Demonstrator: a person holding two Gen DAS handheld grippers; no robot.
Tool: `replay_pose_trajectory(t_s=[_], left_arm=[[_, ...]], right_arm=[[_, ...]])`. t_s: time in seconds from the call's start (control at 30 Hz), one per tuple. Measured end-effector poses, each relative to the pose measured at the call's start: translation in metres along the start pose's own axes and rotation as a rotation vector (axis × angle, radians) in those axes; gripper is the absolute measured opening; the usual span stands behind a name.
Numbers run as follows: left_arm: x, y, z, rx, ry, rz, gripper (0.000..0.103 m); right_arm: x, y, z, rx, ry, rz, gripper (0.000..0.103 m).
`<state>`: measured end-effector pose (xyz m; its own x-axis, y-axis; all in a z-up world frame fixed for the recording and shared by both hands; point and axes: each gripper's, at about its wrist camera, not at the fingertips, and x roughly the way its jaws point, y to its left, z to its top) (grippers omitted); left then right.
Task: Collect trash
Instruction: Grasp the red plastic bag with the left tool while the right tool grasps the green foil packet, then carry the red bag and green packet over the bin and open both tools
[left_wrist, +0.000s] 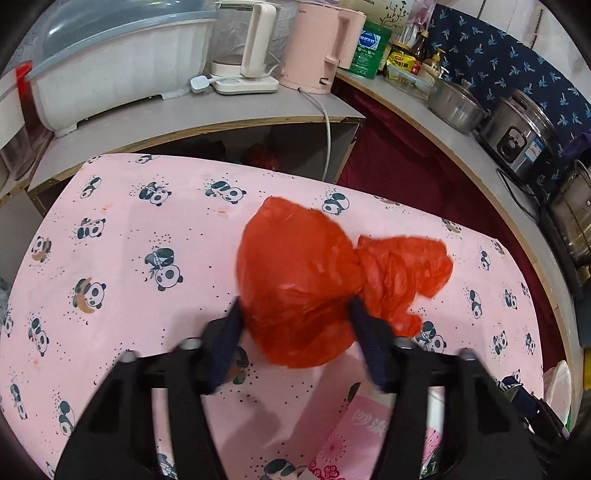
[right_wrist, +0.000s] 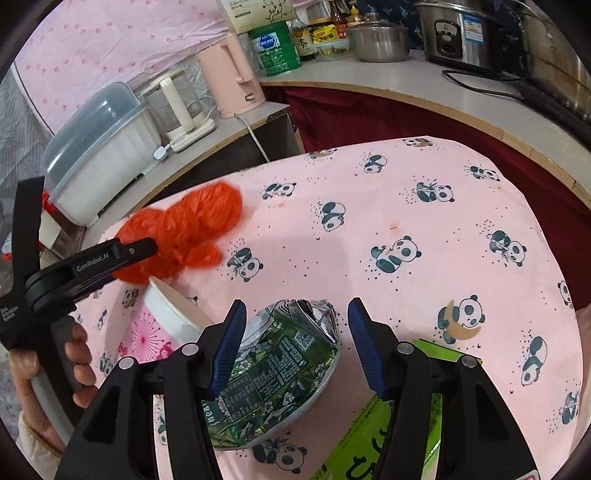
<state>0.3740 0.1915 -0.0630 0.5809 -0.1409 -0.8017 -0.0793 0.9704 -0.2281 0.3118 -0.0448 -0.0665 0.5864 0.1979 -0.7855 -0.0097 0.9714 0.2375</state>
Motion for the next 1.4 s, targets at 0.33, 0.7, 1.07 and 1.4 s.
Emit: replay_pose_trajectory(t_s=[0.33,0.7,1.07,1.4], left_arm=[[-0.012,-0.008,-0.01,0.031,-0.03,0.002,0.021],[-0.064,-0.02,-0.022,0.037,-0.089,-0.004,0.018],[-0.127,-0.06,-0.042,0.08,-0.139,-0.066,0.018],[-0.162,-0.11,-0.079,0.14,-0.142,-0.111,0.018]], right_arm=[[0.003,0.001,-0.01,-0.024,0.022,-0.005,0.031],[-0.045,-0.006,-0.015,-0.01,-0.055,-0.03,0.024],[-0.113,-0.025,-0.025,0.026,-0.145,-0.048,0.022],[-0.172,-0.064,-0.047,0.092,-0.211,-0.074,0.022]])
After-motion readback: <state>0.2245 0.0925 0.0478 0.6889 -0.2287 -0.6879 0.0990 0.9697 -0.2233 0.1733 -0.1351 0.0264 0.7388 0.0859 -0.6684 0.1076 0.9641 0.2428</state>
